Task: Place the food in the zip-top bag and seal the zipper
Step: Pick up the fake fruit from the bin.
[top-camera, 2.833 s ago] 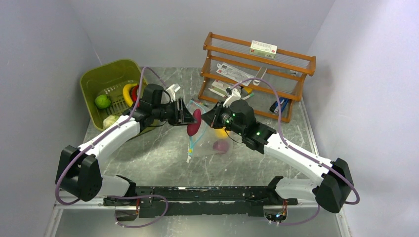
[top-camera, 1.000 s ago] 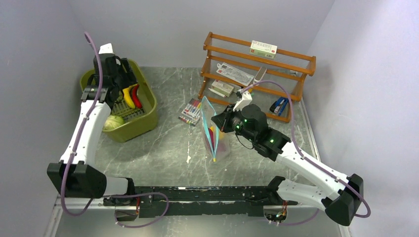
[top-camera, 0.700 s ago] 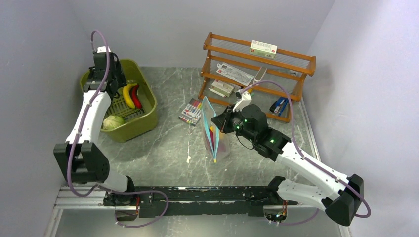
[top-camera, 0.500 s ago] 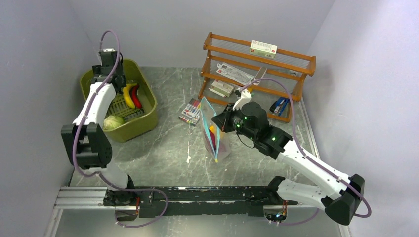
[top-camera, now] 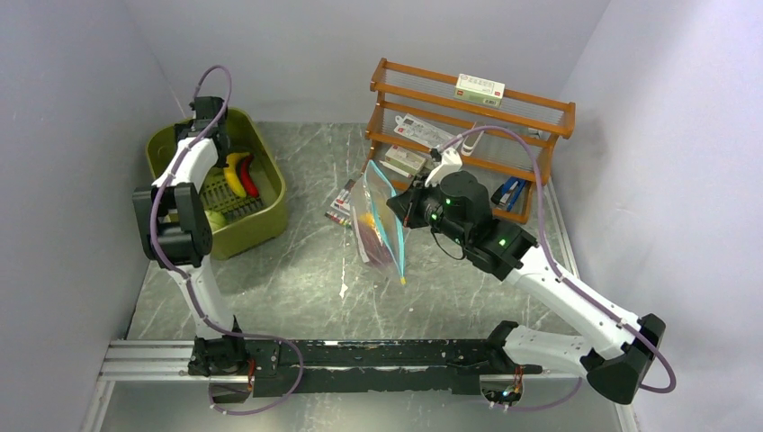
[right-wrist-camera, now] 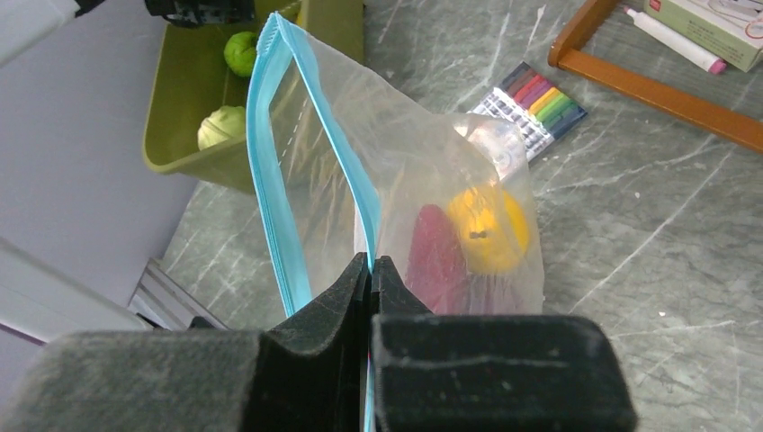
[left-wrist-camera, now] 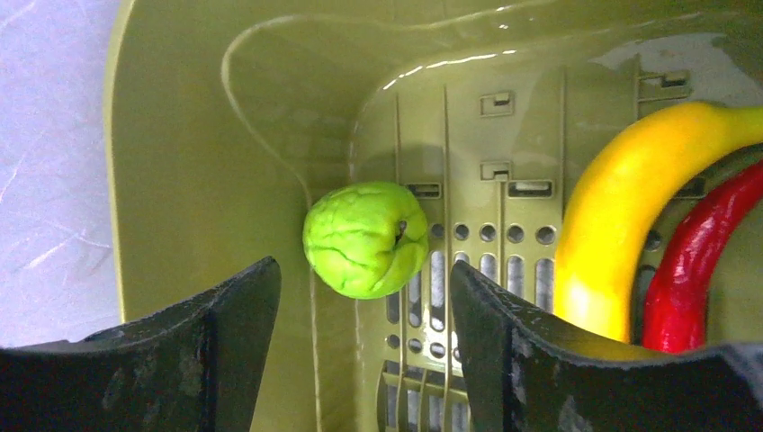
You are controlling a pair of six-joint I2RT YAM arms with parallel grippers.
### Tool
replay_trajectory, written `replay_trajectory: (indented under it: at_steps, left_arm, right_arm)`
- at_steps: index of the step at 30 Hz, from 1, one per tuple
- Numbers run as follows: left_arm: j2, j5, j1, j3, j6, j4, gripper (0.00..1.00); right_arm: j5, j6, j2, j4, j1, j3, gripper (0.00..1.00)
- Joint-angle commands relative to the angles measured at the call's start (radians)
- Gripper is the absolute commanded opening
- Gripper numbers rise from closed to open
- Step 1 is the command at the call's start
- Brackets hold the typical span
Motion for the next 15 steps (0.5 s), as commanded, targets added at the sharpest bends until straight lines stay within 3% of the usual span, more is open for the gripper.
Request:
replay_trajectory:
  at_steps: [1,7,15]
  left_arm:
    - [-0.032,-0.019,0.031,0.012,-0.003,0.004,0.69]
    - [0.018,0.004,0.052,0.030,0.008,-0.028,0.75]
    - [0.054,0.058,0.058,0.051,-0.003,-0.044,0.74]
  right_arm:
    - [0.036,-0.019,0.008,-0.015,0.002,0.029,0.00]
    - [0.028,-0.025,0.020,-0.002,0.002,0.034,0.00]
    - [0.042,-0.019,-0.005,0.001,0.003,0.023,0.00]
